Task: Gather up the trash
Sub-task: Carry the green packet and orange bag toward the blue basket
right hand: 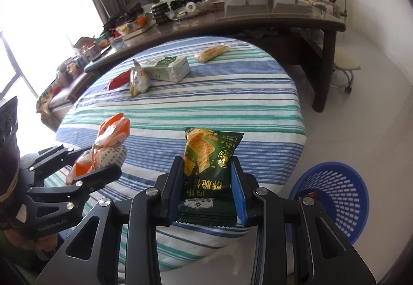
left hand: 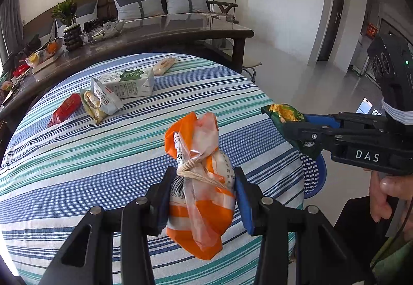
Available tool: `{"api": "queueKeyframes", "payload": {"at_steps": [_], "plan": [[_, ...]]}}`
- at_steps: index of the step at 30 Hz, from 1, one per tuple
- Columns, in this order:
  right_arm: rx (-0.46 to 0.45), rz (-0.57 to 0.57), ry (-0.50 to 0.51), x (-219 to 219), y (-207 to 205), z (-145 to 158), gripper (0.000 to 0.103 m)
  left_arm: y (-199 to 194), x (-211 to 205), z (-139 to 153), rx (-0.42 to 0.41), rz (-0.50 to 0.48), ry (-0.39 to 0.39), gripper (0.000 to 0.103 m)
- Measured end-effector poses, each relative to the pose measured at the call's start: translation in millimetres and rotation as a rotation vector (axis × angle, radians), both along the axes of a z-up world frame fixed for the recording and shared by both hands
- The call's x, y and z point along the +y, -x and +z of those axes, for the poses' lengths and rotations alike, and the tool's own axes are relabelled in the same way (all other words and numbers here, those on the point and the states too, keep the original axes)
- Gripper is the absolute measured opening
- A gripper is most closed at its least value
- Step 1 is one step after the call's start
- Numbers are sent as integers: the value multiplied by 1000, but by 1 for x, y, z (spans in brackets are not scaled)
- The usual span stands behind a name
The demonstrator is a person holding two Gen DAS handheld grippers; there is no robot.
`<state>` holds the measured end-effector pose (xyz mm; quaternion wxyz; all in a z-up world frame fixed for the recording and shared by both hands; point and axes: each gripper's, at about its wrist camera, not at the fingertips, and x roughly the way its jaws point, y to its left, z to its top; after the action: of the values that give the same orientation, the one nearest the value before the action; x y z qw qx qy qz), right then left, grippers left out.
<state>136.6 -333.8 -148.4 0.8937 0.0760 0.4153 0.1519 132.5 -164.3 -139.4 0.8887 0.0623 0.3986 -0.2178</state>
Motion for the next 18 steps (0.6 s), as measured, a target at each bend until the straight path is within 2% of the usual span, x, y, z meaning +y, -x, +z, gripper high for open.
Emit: {"api": "queueKeyframes", "payload": {"at_steps": [6,9,14,18], "plan": [[-3,-100,95,-65,1,13,36,0,-54,15,4,-101,44,44],[24,-152,150,-103,-4,12,36,-2,-90,18,32,-162,75,45],[68,-252,175,-163,-7,-7,36,-14,-150,10,111,-243,133,45],[112,-338,133,-201,-1,-30,36,-26,-193,-10,161,-271,129,45]]}}
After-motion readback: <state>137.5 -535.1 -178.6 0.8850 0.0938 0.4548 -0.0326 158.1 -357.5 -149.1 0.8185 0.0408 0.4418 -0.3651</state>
